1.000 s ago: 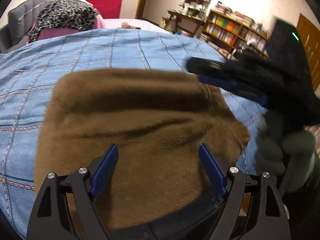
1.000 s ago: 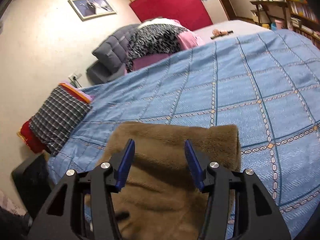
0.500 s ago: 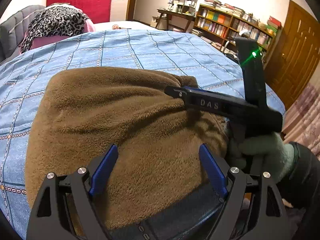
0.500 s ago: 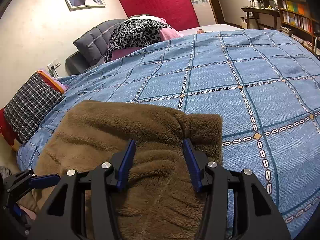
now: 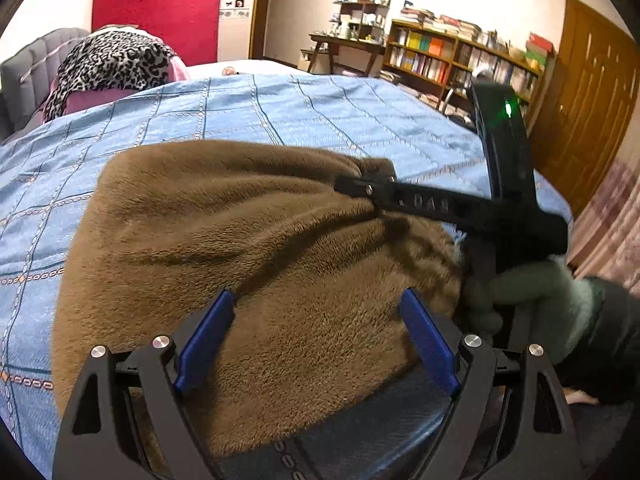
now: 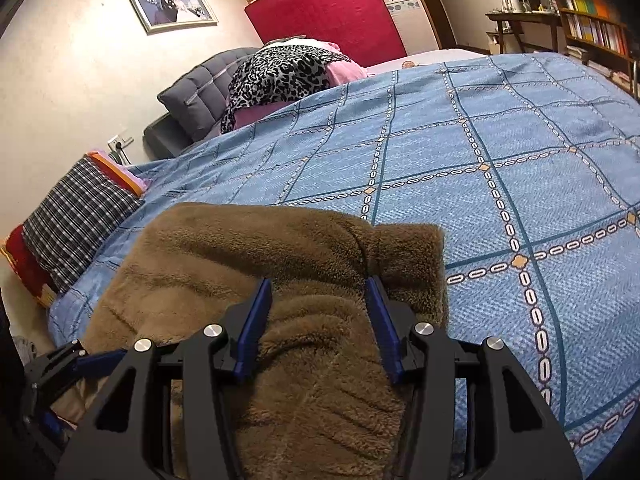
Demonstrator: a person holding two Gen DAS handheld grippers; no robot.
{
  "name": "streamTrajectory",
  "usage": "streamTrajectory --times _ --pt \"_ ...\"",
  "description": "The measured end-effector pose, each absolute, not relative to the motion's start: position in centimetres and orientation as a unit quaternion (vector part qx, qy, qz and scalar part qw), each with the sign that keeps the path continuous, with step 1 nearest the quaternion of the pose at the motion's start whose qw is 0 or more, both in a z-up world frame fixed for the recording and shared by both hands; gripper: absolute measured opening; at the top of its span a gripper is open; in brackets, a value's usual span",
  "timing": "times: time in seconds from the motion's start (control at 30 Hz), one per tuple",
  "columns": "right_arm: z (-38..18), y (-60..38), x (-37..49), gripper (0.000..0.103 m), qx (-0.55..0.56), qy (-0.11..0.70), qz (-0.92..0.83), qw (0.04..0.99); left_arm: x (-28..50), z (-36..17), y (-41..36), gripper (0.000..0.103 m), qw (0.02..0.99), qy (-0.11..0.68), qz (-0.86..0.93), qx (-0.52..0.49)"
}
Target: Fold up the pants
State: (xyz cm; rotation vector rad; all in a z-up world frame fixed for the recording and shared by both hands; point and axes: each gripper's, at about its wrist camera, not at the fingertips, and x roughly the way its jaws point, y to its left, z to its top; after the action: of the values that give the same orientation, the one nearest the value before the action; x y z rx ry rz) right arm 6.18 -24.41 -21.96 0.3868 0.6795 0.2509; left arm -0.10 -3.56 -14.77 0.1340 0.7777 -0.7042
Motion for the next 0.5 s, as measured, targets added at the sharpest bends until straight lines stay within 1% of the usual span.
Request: streamTrajectory --times 0.07,0.2,0.3,0.4,0.5 --pt "-21.3 -24.3 5.8 0.052 0.186 0.328 0.128 0.917 -0.2 -14.3 -3.5 0.085 0.866 0.366 -0.334 0.071" --pt "-19.7 -24.7 4.1 0.053 0.189 0.32 0.129 0.919 0.0 -15.2 -3.9 0.085 0.863 0.374 -0.328 0.084" --pt "-18.9 -24.7 1.8 0.057 0.169 0.316 0.12 0.926 -0.1 -15.3 -4.0 0.085 0.865 0.372 -0.327 0.084" --pt "-19.1 -24.2 -0.2 0.057 0.135 0.323 0.106 0.931 0.0 -15.3 -3.8 0.085 0.864 0.375 -0.326 0.077" --pt "-20.5 -24.5 -1.9 0.058 0.134 0.335 0.096 0.928 0.0 -15.4 -3.9 0.085 0.863 0.376 -0.328 0.083"
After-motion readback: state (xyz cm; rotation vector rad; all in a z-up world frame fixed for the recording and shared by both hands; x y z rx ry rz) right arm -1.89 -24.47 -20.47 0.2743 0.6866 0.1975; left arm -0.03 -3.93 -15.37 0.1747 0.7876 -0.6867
